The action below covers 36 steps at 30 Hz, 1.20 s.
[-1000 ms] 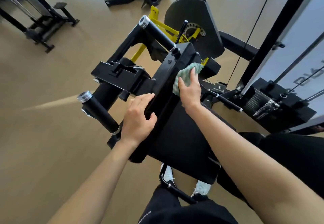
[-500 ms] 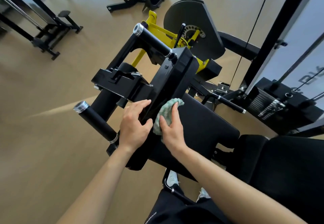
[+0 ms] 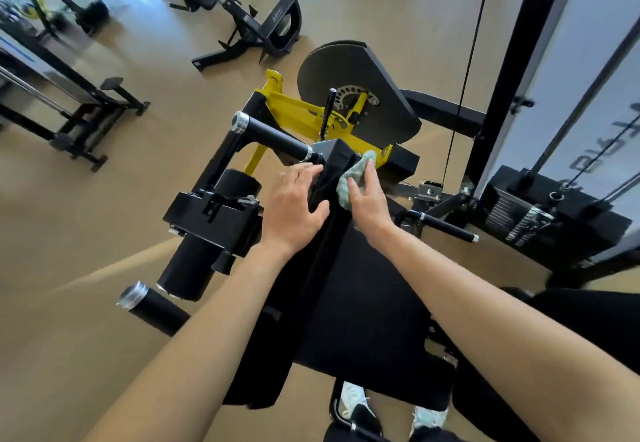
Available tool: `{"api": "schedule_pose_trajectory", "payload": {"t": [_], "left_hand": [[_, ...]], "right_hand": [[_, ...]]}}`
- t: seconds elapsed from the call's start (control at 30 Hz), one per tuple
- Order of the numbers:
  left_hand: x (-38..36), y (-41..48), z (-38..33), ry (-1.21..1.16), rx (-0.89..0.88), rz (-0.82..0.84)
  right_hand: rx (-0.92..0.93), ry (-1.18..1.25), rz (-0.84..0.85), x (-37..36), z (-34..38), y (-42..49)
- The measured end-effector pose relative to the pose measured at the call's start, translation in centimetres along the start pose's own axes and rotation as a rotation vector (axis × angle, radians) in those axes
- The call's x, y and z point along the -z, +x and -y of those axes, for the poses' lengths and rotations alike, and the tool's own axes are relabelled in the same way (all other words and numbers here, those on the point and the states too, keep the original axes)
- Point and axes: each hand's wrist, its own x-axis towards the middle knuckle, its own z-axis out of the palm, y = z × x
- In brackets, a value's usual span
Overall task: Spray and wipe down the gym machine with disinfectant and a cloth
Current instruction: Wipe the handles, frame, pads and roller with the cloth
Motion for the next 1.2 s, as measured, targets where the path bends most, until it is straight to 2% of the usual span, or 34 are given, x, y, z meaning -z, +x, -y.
{"api": "schedule_pose_trajectory", "payload": {"t": [0.07,0.17,0.3,0.4,0.5,0.73,0.83,0.93,1.03,1.1,1.2], "left_hand": [[-0.8,1.8,0.3,0.011,0.002,0.035],[-1.7,1.9,0.5,0.003,0.012,-0.004],[-1.8,1.9,0.6,0.028,0.003,-0.056],[-1.8,2.0,0.5,0.027,0.002,-0.071],[-1.8,2.1,0.6,0.023,0.013,-0.069],[-1.9,2.1,0.4,0.009,0.033,-0.06],[-1.9,2.1,0.4,0.012,0.041,-0.06],[-1.9,2.1,0.4,0.011,0.051,-0.053],[-1.9,2.1,0.5,-0.001,0.056,-0.043],[-1.9,2.2,0.6,-0.014,0.064,-0.041],[-1.9,2.1,0.7,-0.027,0.069,-0.046]], "right_hand": [[-0.001,0.085,0.045,-0.7,-1.6,-1.7],[-0.023,0.169,0.059,-0.4,-3.1,-2.5],[0.066,0.084,0.004,1.2,-1.5,1.5],[0.104,0.007,0.071,2.3,-0.6,4.6],[0.079,0.038,0.208,3.2,0.4,6.4],[-0.223,0.104,0.634,6.0,2.0,10.9],[-0.342,0.087,0.745,6.1,3.0,12.0],[-0.444,0.053,0.738,5.4,2.9,13.3],[-0.479,0.042,0.656,4.7,2.7,13.7],[-0.384,0.052,0.587,4.6,2.6,13.1],[-0.097,0.043,0.367,5.0,2.2,12.6]]}}
